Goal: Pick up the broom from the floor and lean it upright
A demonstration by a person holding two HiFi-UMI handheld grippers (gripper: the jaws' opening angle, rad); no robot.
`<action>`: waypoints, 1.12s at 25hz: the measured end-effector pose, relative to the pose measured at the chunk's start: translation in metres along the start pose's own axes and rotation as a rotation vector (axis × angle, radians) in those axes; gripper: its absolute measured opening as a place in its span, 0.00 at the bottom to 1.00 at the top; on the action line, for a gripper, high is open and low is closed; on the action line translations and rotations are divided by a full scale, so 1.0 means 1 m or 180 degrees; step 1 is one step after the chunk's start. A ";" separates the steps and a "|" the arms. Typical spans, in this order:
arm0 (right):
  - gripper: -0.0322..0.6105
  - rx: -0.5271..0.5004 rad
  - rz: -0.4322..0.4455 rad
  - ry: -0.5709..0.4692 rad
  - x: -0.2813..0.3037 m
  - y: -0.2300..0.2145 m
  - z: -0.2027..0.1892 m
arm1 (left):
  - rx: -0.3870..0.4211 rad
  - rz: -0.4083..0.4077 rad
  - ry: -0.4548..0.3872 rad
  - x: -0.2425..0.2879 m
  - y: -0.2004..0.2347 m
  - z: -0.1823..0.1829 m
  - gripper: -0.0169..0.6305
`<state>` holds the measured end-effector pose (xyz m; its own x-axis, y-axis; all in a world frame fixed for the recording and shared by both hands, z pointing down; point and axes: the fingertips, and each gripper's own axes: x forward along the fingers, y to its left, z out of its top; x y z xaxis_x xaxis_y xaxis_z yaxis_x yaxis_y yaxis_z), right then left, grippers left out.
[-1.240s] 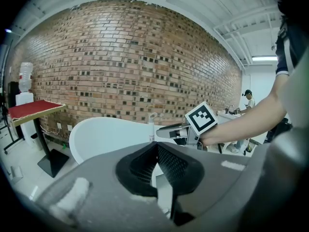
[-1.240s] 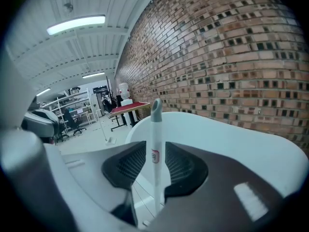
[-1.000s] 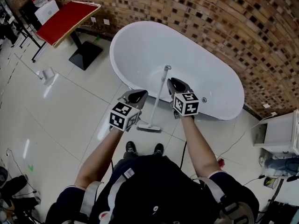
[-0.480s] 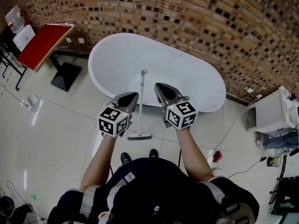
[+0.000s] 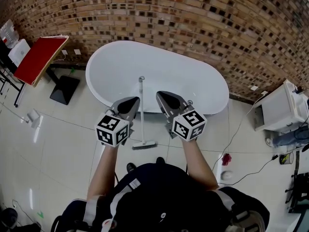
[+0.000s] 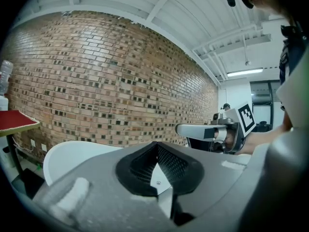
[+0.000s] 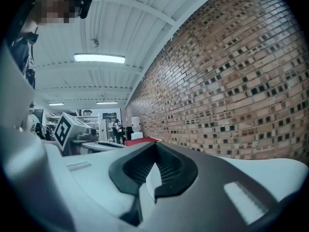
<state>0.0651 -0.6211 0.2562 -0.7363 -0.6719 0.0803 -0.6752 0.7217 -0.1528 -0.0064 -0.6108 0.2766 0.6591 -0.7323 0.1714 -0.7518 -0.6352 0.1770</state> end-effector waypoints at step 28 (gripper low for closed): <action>0.06 -0.0055 0.0085 0.0118 0.009 0.009 -0.001 | 0.0009 -0.0027 0.0006 -0.001 -0.002 0.007 0.03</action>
<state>0.0524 -0.6211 0.2565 -0.7550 -0.6460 0.1129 -0.6558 0.7422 -0.1384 -0.0058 -0.6103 0.2689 0.6655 -0.7264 0.1718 -0.7462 -0.6421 0.1759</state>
